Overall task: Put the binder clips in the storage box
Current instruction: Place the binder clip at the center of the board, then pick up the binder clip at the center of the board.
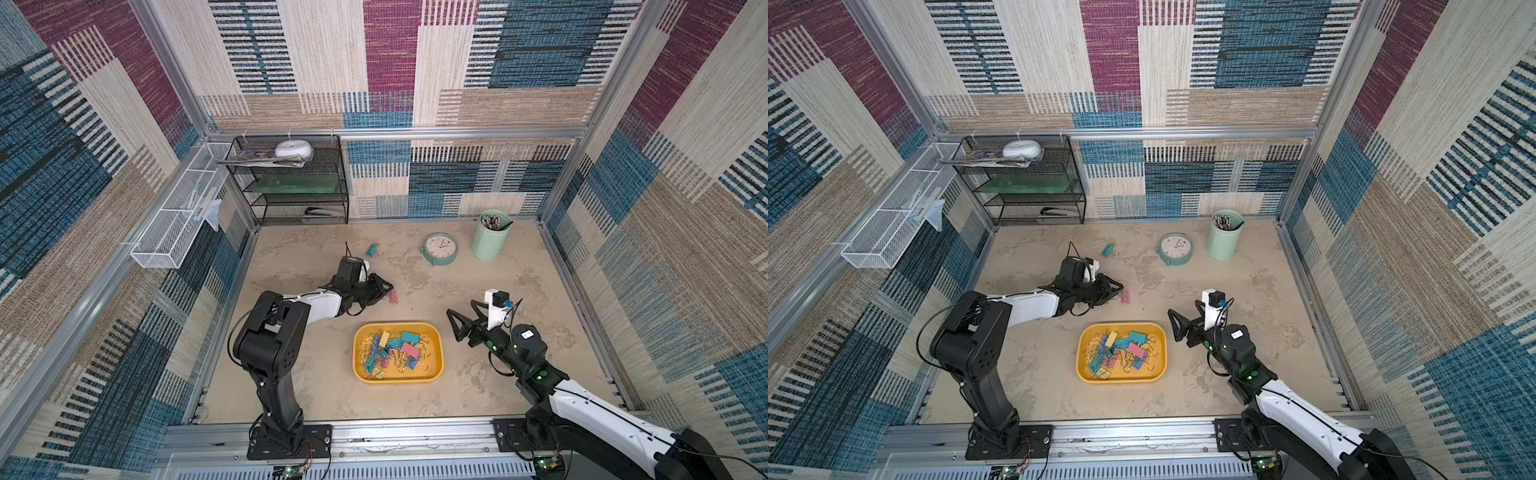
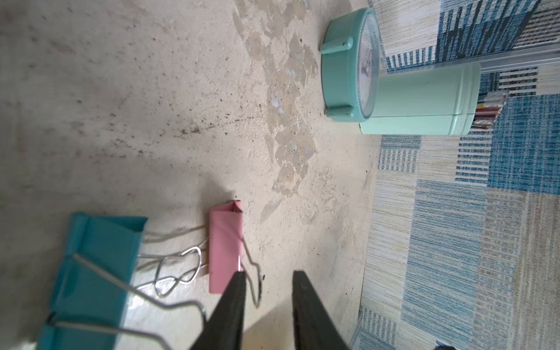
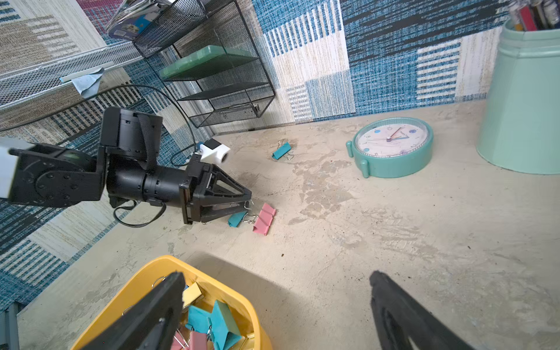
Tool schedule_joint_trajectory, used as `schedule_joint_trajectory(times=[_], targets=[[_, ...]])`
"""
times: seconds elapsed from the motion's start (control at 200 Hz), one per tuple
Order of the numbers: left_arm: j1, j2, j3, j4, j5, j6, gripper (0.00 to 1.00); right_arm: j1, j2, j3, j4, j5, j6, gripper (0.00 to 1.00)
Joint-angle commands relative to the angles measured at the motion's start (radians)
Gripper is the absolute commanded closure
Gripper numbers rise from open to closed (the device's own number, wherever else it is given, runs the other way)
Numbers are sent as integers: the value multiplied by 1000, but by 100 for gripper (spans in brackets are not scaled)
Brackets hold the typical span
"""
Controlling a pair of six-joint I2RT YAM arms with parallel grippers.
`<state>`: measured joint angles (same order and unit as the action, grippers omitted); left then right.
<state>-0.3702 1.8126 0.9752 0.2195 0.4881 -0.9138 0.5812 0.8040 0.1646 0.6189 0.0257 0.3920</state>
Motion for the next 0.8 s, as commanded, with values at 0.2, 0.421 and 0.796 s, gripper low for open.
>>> schedule_joint_trajectory(times=[0.2,0.421,0.796], targets=[[-88,-222,157,-477,-427,492,53,2,11,2,24,-4,5,1],[-145,-151,286,-730,-696,646,61,1,14,1,25,-2,5,2],[-206,57,420,-810,-740,672,58,2,12,3,21,5,1,2]])
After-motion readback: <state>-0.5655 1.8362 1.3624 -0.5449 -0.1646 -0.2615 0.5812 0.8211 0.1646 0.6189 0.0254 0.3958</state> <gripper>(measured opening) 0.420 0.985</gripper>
